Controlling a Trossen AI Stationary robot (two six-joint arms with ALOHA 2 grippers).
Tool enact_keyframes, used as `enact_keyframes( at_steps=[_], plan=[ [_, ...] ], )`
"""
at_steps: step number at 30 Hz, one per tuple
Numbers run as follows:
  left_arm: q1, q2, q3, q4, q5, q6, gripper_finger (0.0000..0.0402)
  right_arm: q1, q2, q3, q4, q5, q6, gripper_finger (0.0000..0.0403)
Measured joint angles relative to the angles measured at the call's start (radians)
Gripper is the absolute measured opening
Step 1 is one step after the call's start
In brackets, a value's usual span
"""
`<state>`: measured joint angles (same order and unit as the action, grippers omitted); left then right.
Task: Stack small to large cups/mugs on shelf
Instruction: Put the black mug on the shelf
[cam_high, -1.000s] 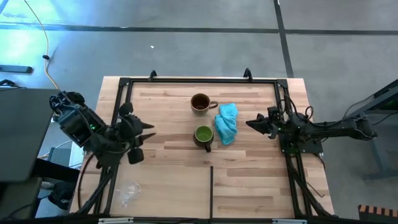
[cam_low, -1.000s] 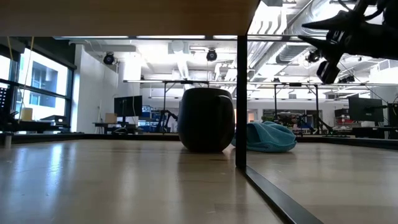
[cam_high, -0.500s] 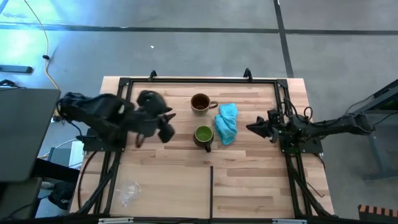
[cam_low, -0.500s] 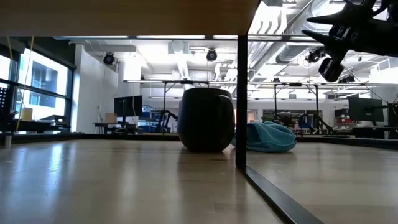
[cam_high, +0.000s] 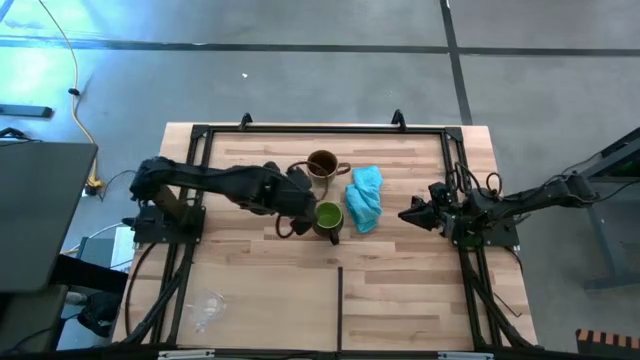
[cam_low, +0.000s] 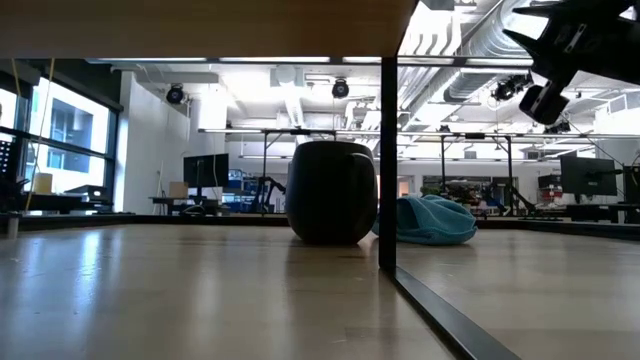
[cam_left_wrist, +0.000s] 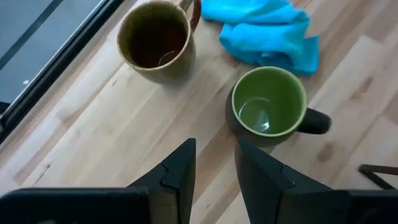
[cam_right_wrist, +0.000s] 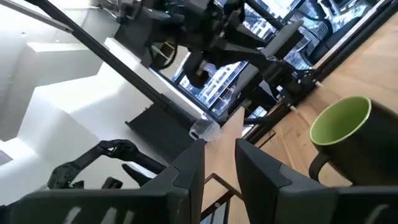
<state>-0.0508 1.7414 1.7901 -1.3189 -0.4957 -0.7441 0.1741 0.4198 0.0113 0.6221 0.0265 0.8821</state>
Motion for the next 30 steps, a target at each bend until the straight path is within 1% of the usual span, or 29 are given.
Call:
enact_keyframes(
  at_steps=[6,10,13,20,26,30],
  plan=[
    [0.016,0.039,0.001,0.123,0.036,0.006,0.0101,0.002,0.0,0.0,-0.013,0.001,0.0,0.0081],
    [0.045,0.038,0.002,0.186,0.139,0.015,0.0102,0.002,0.0,0.0,-0.013,0.014,0.001,0.0081],
    [0.075,0.038,0.002,0.212,0.199,0.014,0.0102,0.002,0.0,0.0,-0.014,0.026,0.011,0.0081],
    [0.152,0.038,0.002,0.204,0.259,0.021,0.0102,0.002,0.0,0.0,-0.023,0.026,0.008,0.0081],
    [0.216,0.038,0.002,0.214,0.39,0.067,0.0102,0.002,0.0,0.0,-0.068,0.026,0.008,0.0081],
    [0.217,0.038,0.002,0.218,0.455,0.132,0.0102,0.002,0.0,0.0,-0.122,0.026,0.021,0.0081]
  ],
)
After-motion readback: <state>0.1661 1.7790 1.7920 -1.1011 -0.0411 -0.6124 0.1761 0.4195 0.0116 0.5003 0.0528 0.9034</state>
